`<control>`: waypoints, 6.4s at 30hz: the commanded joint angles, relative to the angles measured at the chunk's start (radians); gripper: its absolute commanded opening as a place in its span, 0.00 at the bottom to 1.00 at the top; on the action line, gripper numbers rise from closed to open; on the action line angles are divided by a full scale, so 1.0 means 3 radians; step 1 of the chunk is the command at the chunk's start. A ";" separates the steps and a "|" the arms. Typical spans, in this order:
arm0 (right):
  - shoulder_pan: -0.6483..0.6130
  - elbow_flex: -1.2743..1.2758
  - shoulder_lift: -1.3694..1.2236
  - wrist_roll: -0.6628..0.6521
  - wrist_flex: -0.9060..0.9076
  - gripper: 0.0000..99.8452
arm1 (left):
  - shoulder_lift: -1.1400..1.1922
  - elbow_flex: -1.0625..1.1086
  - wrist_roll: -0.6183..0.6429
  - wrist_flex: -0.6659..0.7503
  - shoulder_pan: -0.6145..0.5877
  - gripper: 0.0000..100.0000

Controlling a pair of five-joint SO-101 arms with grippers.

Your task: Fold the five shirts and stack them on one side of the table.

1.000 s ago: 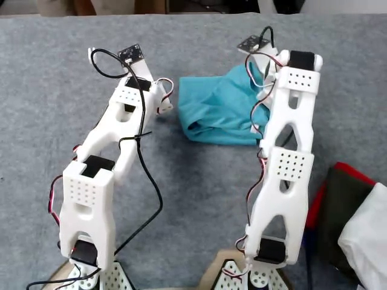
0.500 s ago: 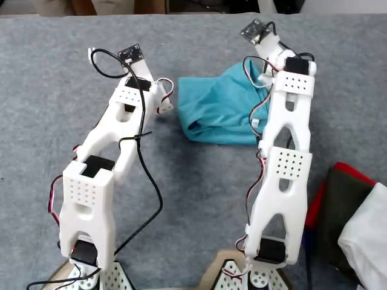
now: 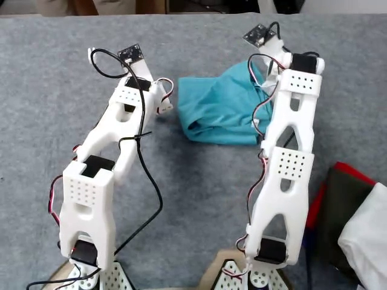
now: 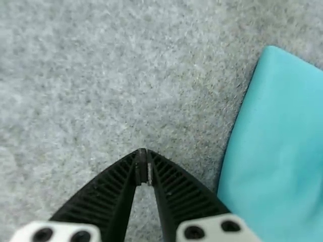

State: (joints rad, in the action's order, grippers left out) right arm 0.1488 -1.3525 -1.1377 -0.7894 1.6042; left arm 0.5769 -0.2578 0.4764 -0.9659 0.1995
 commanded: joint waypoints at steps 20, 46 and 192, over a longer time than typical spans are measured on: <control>-0.0355 -0.0125 -0.0243 -0.0020 -0.1054 0.01 | -0.0033 -0.0082 0.0000 0.0056 -0.0031 0.02; -0.0192 -0.1046 0.0141 -0.0026 0.0123 0.01 | -0.0033 -0.0082 -0.0005 0.0061 -0.0031 0.02; 0.0064 0.3583 0.1603 0.0557 -0.0777 0.00 | 0.2263 -0.3570 -0.0056 -0.0210 0.0348 0.02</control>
State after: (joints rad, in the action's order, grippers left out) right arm 0.1396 -0.3552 -0.7219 -0.6252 1.4154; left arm 1.2643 -1.2858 0.4810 -1.0334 0.3345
